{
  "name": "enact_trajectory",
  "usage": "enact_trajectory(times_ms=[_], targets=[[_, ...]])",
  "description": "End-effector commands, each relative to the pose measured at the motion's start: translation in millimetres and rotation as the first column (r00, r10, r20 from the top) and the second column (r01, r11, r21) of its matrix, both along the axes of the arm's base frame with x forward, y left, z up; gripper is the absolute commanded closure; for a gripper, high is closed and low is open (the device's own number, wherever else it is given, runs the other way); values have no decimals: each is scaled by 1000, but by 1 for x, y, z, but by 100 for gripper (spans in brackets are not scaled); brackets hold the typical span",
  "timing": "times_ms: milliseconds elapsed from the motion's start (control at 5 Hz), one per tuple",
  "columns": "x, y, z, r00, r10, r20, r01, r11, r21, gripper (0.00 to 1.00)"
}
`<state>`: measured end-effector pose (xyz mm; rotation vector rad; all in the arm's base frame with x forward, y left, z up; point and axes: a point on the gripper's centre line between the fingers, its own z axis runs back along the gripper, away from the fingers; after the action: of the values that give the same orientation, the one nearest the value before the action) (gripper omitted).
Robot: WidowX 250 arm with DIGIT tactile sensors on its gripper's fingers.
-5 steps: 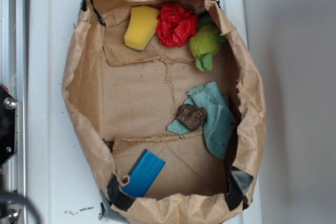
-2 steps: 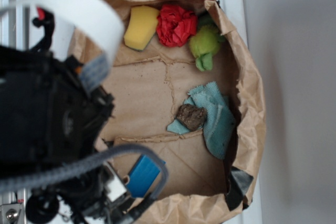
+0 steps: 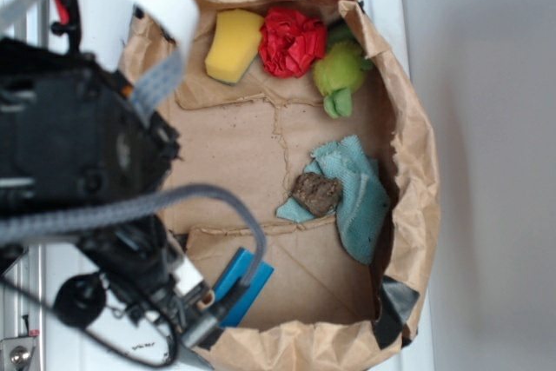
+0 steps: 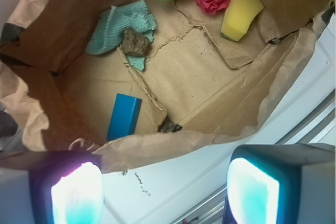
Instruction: Grab the blue block.
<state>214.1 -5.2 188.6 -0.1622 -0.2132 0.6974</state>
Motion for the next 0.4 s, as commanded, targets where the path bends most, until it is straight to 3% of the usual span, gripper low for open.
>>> enact_trajectory(times_ms=[0,200], targets=[[3,15,7,1000,-19,25,18,1000,26,0],[5,12,19,997,-44,58,42,999,29,0]])
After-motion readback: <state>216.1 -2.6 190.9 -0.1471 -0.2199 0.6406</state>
